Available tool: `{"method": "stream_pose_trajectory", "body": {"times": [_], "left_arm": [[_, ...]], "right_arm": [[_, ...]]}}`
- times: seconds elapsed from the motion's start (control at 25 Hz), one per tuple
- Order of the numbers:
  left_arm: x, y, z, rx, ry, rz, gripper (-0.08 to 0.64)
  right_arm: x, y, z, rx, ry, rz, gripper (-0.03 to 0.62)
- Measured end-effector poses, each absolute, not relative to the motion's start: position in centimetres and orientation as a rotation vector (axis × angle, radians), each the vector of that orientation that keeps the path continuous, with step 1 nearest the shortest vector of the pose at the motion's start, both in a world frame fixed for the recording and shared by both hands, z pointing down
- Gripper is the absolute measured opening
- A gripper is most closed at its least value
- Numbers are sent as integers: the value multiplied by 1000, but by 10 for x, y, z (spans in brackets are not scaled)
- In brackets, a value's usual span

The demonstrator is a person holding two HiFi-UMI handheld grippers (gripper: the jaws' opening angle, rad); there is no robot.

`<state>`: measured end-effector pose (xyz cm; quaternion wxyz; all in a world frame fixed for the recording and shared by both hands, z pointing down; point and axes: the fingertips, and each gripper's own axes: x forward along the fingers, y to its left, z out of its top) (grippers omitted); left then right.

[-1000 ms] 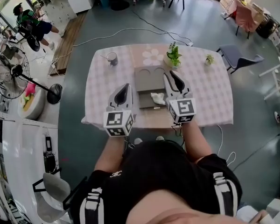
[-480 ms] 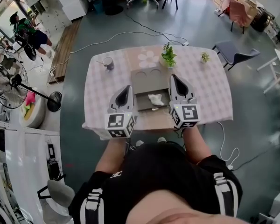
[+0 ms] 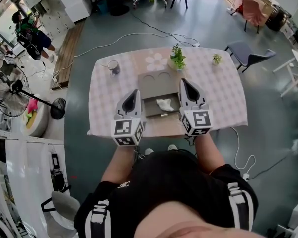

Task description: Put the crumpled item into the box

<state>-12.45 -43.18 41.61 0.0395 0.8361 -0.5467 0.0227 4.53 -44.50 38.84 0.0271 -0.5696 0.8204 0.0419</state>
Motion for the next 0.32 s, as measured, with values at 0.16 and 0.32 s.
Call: {"method": "stream_pose_trajectory", "body": {"times": [0.16,0.32], "left_arm": [[-126,-430,415,2556,-1686,67,-9],[-128,-427,412,2554,-1686,67,-9]], "right_arm": [[44,-443,388,-1751,2540,135,0],[41,-442,387,-1756,2555,155,0]]}}
